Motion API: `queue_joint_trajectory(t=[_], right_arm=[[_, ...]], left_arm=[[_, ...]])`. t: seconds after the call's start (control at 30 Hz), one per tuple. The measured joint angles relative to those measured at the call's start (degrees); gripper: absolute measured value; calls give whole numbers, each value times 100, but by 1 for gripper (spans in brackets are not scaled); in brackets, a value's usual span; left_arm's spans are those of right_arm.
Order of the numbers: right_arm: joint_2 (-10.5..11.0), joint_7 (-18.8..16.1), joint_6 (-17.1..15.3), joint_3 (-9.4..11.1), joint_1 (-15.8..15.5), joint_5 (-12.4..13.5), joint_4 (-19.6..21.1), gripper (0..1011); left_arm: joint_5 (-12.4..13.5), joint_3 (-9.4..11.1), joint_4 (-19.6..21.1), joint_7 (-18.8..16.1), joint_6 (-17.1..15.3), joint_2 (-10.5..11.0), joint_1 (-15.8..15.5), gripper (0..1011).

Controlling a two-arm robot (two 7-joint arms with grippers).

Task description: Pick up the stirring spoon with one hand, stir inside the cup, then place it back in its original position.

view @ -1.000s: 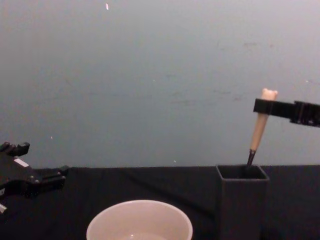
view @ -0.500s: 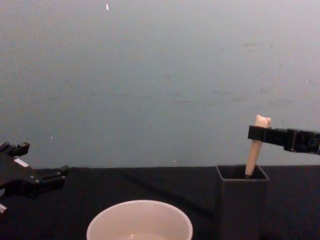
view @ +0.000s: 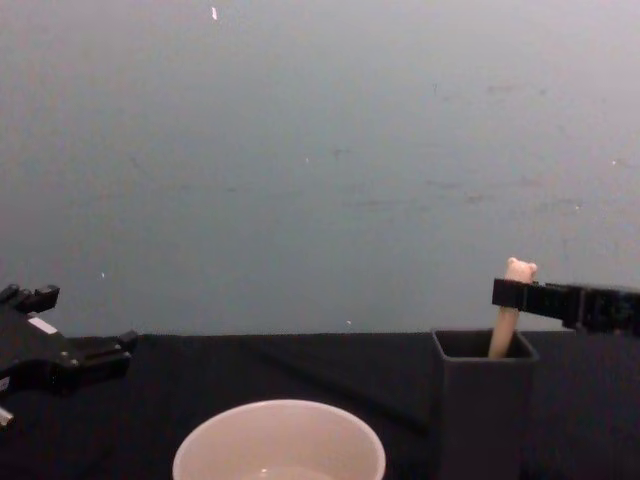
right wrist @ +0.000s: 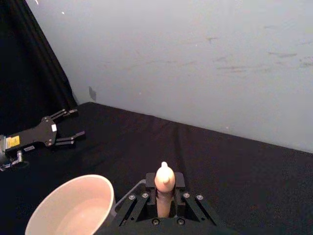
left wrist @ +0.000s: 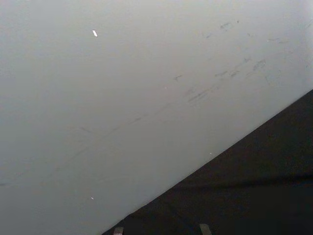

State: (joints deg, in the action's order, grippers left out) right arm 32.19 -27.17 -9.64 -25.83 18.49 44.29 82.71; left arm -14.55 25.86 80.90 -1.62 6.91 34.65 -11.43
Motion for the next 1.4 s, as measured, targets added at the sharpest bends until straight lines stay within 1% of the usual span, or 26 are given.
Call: queue_joint_trajectory(t=[0.5,1.2,1.23,1.27,1.37,1.4], right_arm=[[-4,-45,-58,-5,5,-47,-67,217],[-4,-43,-58,2,4,-45,-65,218],[-4,-43,-57,2,4,-44,-64,231],[-4,-43,-57,2,4,-44,-64,282],[-4,-42,-56,2,3,-42,-63,338],[-4,-43,-55,2,4,-42,-62,390]], left_arm=[[0,0,0,0,0,0,0,1001],[0,0,0,0,0,0,0,1001],[0,0,0,0,0,0,0,1001],[0,0,0,0,0,0,0,1001],[0,0,0,0,0,0,0,1001],[0,0,0,0,0,0,0,1001]])
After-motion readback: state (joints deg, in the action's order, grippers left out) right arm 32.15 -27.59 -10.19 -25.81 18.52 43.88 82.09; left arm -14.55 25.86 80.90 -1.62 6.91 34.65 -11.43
